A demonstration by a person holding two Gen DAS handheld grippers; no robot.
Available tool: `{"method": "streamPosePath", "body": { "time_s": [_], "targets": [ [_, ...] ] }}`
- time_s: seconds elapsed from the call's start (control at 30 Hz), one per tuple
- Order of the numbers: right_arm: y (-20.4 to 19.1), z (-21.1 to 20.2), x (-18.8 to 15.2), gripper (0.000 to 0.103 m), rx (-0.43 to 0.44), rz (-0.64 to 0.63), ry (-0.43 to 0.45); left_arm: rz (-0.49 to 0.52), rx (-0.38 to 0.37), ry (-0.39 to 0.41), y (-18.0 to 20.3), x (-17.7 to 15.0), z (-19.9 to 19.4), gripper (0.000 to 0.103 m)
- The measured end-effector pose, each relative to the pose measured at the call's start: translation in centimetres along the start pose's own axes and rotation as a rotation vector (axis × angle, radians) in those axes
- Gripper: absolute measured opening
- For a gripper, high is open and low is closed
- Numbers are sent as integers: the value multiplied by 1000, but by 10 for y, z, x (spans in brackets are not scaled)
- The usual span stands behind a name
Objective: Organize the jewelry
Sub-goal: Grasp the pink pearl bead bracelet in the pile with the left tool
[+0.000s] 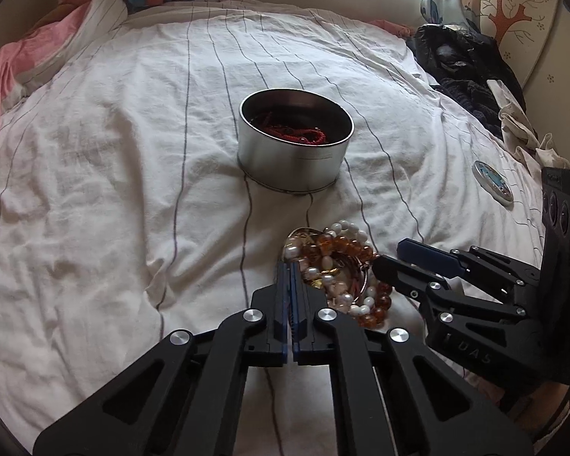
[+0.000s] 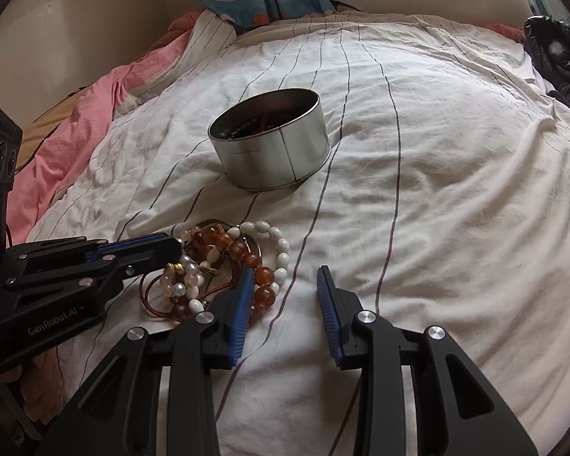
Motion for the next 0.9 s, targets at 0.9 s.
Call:
{"method": "streamPosePath", "body": {
  "time_s": [0.9],
  "targets": [
    [-7, 3, 0, 38, -8, -34, -4, 39, -63, -69, 28, 13, 20, 7]
  ]
}}
Point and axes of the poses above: each gripper's, at about its wrist camera, not at the fingertips, and z roughly the way its jaws point, y to its right, x to its top, the point moved 4 cm from there along z, roughly the way its jaws point, and after that the axes turned 7 degrees about -y, right-handed, at the moved point
